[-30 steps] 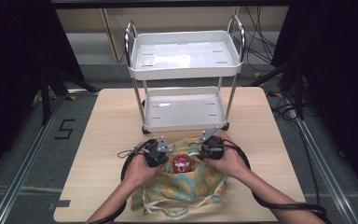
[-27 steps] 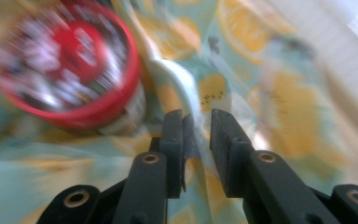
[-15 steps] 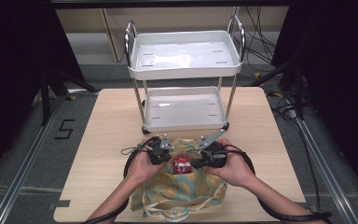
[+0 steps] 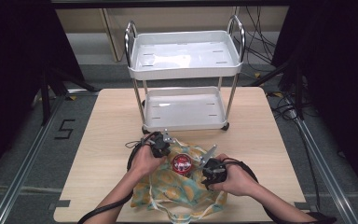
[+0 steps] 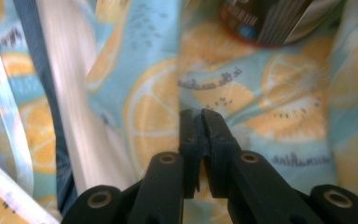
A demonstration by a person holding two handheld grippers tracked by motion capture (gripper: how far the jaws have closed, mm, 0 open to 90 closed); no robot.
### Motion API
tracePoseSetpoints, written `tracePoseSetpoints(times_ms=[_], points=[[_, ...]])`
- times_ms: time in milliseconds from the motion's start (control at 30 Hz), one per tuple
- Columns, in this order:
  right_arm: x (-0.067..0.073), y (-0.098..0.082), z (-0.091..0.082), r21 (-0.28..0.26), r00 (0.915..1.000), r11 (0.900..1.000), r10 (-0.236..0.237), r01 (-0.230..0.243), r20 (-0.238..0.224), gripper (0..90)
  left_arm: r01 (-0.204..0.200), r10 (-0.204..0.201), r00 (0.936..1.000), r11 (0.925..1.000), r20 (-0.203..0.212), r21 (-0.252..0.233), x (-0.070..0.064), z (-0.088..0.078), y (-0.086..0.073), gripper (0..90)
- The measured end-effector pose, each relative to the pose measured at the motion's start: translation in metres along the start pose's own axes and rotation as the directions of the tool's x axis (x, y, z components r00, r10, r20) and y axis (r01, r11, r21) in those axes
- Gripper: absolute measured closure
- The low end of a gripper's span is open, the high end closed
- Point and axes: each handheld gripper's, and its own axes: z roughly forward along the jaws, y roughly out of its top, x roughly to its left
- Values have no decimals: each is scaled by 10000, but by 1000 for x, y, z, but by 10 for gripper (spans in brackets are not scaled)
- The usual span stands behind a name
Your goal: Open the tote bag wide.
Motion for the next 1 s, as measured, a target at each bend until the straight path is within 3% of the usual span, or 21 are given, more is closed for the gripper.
tracePoseSetpoints(times_ms=[33, 67, 100, 133, 167, 200, 300, 400, 433, 500, 533, 567, 600, 667, 733, 900, 933, 1000], points=[[3, -1, 1, 106, 9996, 9995, 283, -282, -93, 863, 49, -49, 10000, 10000, 62, -29, 1, 1, 0, 899], [4, -2, 1, 174, 9996, 9995, 270, -268, -111, 864, 105, -105, 9999, 9999, -8, -28, 2, 1, 1, 899], [3, -4, 2, 366, 9999, 9993, -63, 67, -94, 867, 141, -142, 9999, 9999, -42, -73, 3, 2, 1, 898], [6, -4, 3, 379, 9997, 9991, 177, -171, -154, 867, 4, -3, 9997, 10000, -228, 48, 5, 2, 1, 898], [5, -5, 3, 540, 9997, 9984, -160, 169, -175, 866, 52, -52, 9997, 10000, -244, 28, 4, 1, 2, 898], [5, -5, 3, 511, 9997, 9985, -165, 174, -174, 854, 164, -168, 9993, 9998, -324, -127, 4, 3, 2, 898], [5, -3, -3, 136, 9999, 9999, 79, -78, -103, 817, -7, 5, 9998, 9999, -205, -104, 1, -1, 3, 897], [5, 3, -18, -828, 9993, 9961, -299, 315, 201, 788, -92, 88, 9997, 9998, -214, -187, -1, -3, 3, 897], [6, 5, -23, -1198, 9990, 9920, -356, 388, 283, 778, -171, 168, 9992, 9998, -366, -95, -2, -4, 4, 897], [5, 11, -28, -2243, 9951, 9698, -878, 959, 456, 771, -186, 182, 9996, 9996, -212, -191, -3, -5, 4, 897], [6, 13, -31, -2514, 9947, 9628, -886, 990, 521, 770, -264, 259, 9988, 9996, -417, -109, -3, -6, 5, 897], [7, 14, -33, -2675, 9947, 9584, -895, 996, 496, 771, -211, 206, 9995, 9996, -231, -191, -4, -6, 5, 897], [8, 15, -33, -3016, 9963, 9497, -751, 841, 416, 769, -186, 181, 9996, 9996, -213, -219, -5, -7, 5, 897], [13, 16, -33, -3362, 9998, 9416, -211, 198, 0, 763, -218, 215, 9996, 9996, -174, -196, -6, -7, 6, 897], [14, 17, -30, -3547, 9992, 9345, -374, 303, -130, 760, -241, 236, 9995, 9995, -222, -202, -7, -7, 6, 897], [22, 14, -11, -2796, 9957, 9580, -802, 640, -467, 762, -350, 346, 9989, 9993, -302, -135, -7, -6, 6, 897], [23, 14, -8, -2739, 9940, 9586, -959, 780, -527, 762, -330, 326, 9991, 9993, -287, -161, -8, -6, 6, 897], [25, 12, -3, -2356, 9938, 9686, -953, 792, -576, 763, -346, 344, 9991, 9994, -234, -88, -9, -6, 6, 896]])
